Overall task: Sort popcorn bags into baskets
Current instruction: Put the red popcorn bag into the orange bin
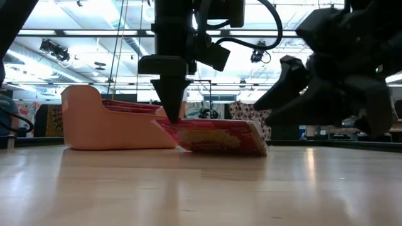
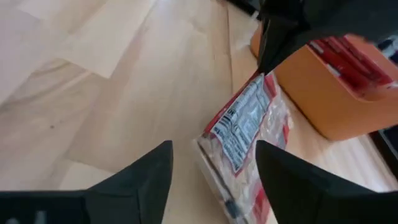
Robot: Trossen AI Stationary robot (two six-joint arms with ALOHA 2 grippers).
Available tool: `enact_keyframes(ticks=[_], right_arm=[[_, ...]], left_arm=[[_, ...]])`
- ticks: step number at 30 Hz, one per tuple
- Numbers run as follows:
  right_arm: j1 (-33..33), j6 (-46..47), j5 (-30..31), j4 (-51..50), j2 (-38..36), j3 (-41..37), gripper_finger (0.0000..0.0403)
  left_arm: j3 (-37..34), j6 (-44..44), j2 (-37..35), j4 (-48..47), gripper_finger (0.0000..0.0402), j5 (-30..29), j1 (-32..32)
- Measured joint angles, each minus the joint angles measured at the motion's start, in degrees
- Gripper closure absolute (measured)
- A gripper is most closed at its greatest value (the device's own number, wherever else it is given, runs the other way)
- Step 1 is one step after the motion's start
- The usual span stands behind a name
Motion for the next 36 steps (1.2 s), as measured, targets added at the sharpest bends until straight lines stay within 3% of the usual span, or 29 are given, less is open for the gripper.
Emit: enact_keyframes(ticks=[4,9,17,22,26,32,36], right_arm=[[-0.2,1.2,1.0,0.7,3.7,1.1,0.016],[-1.7,-0.1,6.9,4.0,8.2,2.4,0.0175],[-4.9,-2.7,4.6,7.7,11.1,3.7,0.0267],[-5.6,-1.9,3.7,8.7,10.6,3.8,0.0338],[-5.5,-1.7,3.1,9.7,10.6,3.8,0.0369],[-5.6,-0.8,2.7,11.5,10.2,3.8,0.0365],[-5.5,0.5,1.7,11.4,7.4,3.8,0.0358]], left_arm=[[0.0,-0.5,0.0,0.0,0.0401,0.1,0.0],[0.0,-0.5,0.0,0.4,0.0401,1.7,-0.1],[0.0,0.3,0.0,2.2,0.0394,3.1,-0.3],[0.0,1.0,0.0,3.2,0.0333,2.3,-2.3],[0.0,1.2,0.0,4.3,0.0274,-1.2,-4.6],[0.1,2.3,0.0,8.9,0.0196,-10.6,-6.5],[0.1,3.0,0.0,8.8,0.0174,-9.4,-6.4]])
